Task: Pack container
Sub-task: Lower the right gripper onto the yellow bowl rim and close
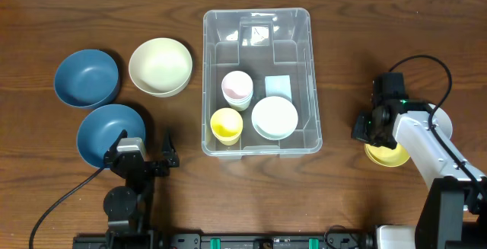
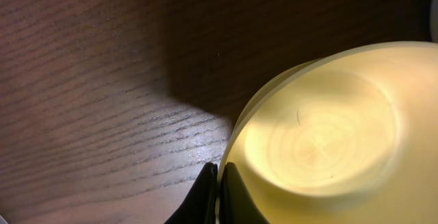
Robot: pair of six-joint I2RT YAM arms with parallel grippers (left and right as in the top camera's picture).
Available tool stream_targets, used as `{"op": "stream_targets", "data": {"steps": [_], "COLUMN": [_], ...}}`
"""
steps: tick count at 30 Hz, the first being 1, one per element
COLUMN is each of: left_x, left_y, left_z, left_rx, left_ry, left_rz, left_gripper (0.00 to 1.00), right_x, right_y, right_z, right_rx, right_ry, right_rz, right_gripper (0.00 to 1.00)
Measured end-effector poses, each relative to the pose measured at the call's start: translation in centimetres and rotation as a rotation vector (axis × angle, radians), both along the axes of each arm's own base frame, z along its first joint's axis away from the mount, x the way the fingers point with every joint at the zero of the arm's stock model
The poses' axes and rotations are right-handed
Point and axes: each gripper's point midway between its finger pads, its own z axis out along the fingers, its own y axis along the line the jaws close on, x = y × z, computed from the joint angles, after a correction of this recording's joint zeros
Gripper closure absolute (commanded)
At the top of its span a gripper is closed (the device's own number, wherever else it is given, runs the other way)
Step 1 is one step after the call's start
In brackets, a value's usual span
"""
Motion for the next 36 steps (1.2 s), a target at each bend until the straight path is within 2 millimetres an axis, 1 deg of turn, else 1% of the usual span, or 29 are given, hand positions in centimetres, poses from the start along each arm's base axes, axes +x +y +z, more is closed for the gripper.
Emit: {"op": "stream_targets", "data": {"steps": [5, 13, 23, 36], "left_x": [0.0, 0.0, 0.0, 0.0], "left_y": [0.0, 0.0, 0.0, 0.0], "left_z": [0.0, 0.0, 0.0, 0.0], "left_rx": [0.0, 0.0, 0.0, 0.0], "left_ry": [0.0, 0.0, 0.0, 0.0], "left_rz": [0.0, 0.0, 0.0, 0.0], "left_gripper": [0.02, 0.02, 0.02, 0.02], "right_x": [0.0, 0.0, 0.1, 0.7], "right_y": [0.3, 1.5, 2.0, 1.4], "right_z": [0.0, 0.0, 0.1, 0.3], "right_rx": [-0.02, -0.034, -0.056, -0.11], "right_ry": [0.002, 0.001, -0.002, -0.029], "right_rz": [0.019, 0.071, 0.102, 0.102], "right_gripper": [0.99, 0.99, 0.99, 0.99]}}
